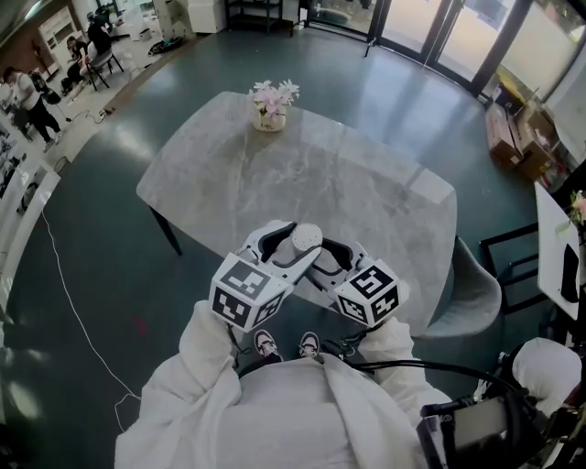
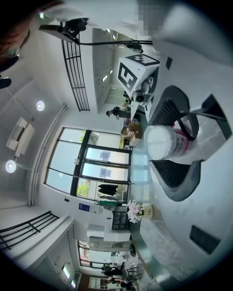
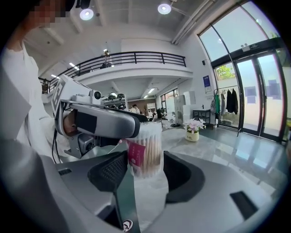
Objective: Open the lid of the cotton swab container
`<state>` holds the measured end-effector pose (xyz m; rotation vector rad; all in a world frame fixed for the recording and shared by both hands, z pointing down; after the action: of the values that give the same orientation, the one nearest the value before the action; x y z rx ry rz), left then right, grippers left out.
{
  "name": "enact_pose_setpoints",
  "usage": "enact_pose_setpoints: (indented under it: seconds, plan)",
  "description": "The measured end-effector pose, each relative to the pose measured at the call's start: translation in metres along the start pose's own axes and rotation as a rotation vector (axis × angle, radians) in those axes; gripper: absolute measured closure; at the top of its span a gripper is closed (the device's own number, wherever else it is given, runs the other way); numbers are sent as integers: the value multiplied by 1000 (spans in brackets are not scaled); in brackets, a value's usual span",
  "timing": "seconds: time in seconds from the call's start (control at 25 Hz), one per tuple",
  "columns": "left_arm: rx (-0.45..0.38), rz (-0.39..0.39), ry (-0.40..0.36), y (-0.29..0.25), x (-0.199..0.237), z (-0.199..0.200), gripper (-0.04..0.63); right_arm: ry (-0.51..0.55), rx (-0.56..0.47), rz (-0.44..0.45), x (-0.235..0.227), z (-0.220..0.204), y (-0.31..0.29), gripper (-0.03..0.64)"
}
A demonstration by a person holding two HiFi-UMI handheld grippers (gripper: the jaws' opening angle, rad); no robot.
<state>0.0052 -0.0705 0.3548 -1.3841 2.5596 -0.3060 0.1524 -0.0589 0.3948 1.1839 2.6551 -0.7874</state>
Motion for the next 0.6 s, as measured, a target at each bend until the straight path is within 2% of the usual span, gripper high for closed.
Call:
enact_pose_setpoints:
  seconds: [0.28,0.36,0.48,0.6]
  plan:
    - [32,54,57,6,1,6,357,-13,-21,-1,8,5,-9,330]
    - [38,57,53,7,2,7,357,-14,-25,6,9,6,-11,330]
    - [58,28,44,10,6,12,357,9,-35,20,10,9,-9,327]
    - [91,-16,71,15,10,17,359,42,-39,40,12,10,-8,328]
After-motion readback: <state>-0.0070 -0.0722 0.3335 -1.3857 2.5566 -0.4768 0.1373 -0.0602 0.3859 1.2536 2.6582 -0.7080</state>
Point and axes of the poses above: the fingertips, and each gripper's own axes: y backward along the fingers, x to its left, z out of its top, the point moved 10 cm from there along y, backward along the fingers, and after that the axes turned 14 degrees about -y, right-handed, at the moved point
